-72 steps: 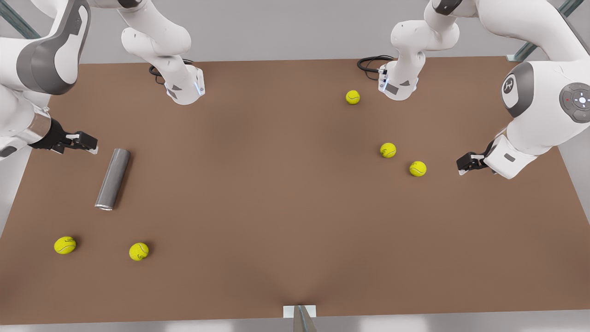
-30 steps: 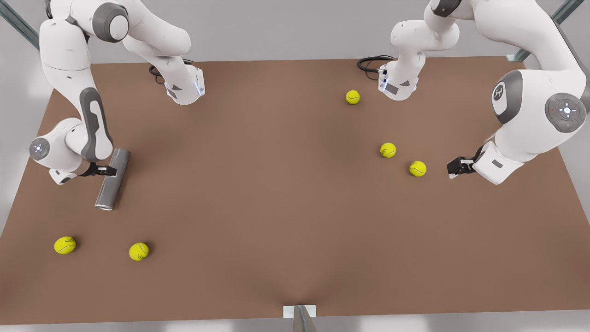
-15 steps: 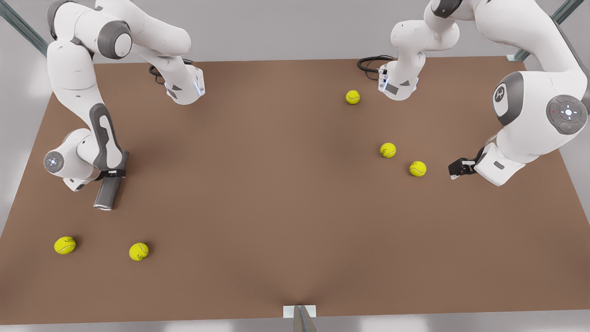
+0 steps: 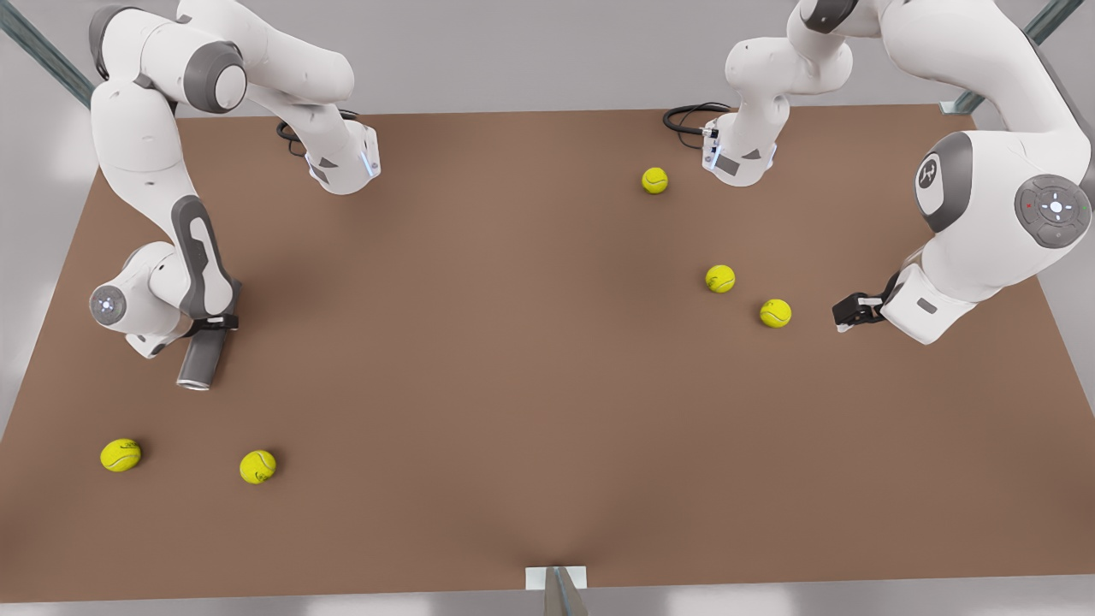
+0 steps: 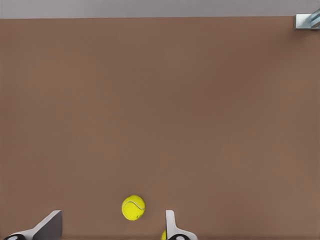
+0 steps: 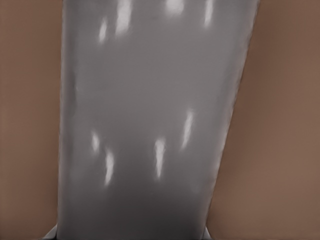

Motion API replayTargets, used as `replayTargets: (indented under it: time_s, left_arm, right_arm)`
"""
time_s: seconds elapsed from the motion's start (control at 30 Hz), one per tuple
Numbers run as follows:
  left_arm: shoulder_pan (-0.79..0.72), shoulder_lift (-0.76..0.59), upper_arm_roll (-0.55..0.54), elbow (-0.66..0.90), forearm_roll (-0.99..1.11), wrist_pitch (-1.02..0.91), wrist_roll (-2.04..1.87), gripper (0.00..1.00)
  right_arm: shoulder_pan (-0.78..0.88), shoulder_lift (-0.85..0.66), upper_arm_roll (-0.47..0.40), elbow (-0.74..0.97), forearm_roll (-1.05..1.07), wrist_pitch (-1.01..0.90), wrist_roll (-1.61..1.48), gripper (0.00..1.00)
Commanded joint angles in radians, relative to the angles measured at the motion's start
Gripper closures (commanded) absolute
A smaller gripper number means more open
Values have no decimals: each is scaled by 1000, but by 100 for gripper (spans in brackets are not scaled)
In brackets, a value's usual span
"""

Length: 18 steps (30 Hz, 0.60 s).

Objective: Put the tennis tube upright

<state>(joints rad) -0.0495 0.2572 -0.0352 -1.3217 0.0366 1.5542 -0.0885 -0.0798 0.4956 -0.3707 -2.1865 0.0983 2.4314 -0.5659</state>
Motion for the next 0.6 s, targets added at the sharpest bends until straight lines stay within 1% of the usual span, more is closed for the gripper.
replayTargets:
  time_s: [0.0, 0.03, 0.1, 0.3, 0.4, 0.57]
  left_arm:
    - [0, -3, 0, -1, 0, -2, -2, 0]
    - [-1, -3, 0, 1, 2, -2, -2, 0]
    - [-1, -3, -2, -1, 2, -2, -4, 0]
    - [-1, -7, -2, 1, 0, -3, -5, 0]
    - [-1, -7, -3, 2, 0, -8, -11, 0]
    - [-1, -7, -5, 1, 0, -10, -11, 0]
  right_arm:
    - [0, 0, 3, 1, 0, -5, -26, 27]
    - [0, 0, 3, 2, 1, -5, -26, 29]
    - [0, 0, 6, 13, 1, -29, -25, 31]
    - [0, -9, 12, 31, 1, -86, -19, 31]
    - [2, -12, 38, 62, 1, -152, -17, 31]
    - [18, -38, 96, 65, 0, -189, -14, 31]
